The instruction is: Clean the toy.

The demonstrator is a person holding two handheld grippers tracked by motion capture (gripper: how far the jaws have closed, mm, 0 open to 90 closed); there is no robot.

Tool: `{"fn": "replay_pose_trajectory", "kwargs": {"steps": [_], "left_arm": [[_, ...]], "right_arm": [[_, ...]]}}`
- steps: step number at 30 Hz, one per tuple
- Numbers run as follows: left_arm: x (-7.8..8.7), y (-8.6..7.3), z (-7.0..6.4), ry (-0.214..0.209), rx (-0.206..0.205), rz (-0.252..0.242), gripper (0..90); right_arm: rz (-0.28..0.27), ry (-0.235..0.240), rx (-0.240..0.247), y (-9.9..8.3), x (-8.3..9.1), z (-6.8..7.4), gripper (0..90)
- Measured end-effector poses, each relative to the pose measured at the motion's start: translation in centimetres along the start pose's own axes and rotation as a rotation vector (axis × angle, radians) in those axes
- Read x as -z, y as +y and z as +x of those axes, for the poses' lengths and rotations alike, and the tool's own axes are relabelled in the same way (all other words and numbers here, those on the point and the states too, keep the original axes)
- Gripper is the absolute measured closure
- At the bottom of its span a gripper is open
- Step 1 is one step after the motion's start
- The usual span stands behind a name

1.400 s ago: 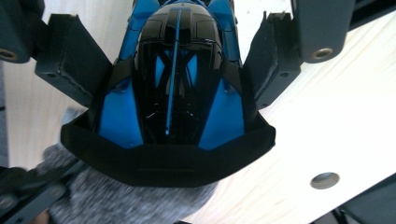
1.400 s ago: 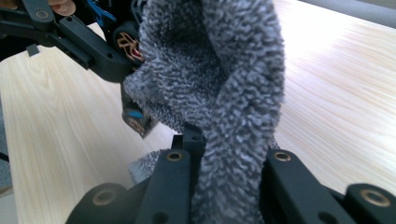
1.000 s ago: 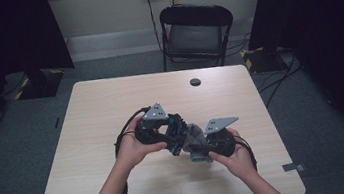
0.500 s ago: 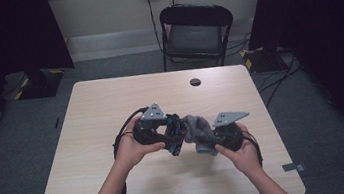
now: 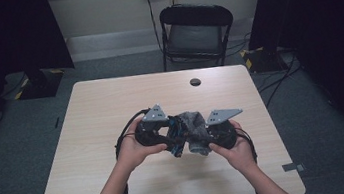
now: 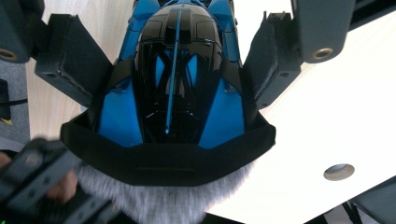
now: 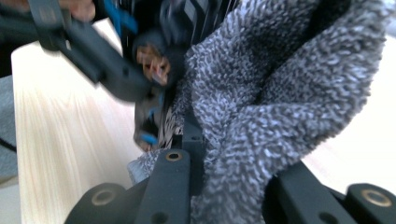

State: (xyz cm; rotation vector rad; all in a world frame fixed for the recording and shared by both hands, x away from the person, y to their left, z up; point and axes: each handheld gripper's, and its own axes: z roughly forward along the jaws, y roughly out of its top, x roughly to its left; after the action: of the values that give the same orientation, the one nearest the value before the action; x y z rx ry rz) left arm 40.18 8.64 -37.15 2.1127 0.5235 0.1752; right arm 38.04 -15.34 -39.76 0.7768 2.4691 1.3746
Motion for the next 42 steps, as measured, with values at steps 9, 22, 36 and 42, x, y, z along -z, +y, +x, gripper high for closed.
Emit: {"fn": "replay_pose_trajectory", "kwargs": {"steps": [9, 22, 36, 42], "left_arm": [[0.3, 0.4, 0.2, 0.004, 0.021, -0.031, 25.4], [0.3, 0.4, 0.0, -0.001, 0.015, -0.035, 25.4], [-0.1, 0.4, -0.3, -0.012, 0.008, -0.036, 25.3], [0.3, 0.2, 0.0, -0.008, 0.024, -0.045, 25.3]], "right_arm": [[0.123, 0.049, 0.019, -2.4, -2.2, 1.2, 77.8], [0.070, -0.064, -0.002, -1.9, 0.2, -0.8, 77.8], [0.011, -0.042, 0.042, 0.5, -0.3, 0.0, 77.8], [0.101, 0.003, 0.069, -1.3, -2.0, 1.0, 77.7]]}}
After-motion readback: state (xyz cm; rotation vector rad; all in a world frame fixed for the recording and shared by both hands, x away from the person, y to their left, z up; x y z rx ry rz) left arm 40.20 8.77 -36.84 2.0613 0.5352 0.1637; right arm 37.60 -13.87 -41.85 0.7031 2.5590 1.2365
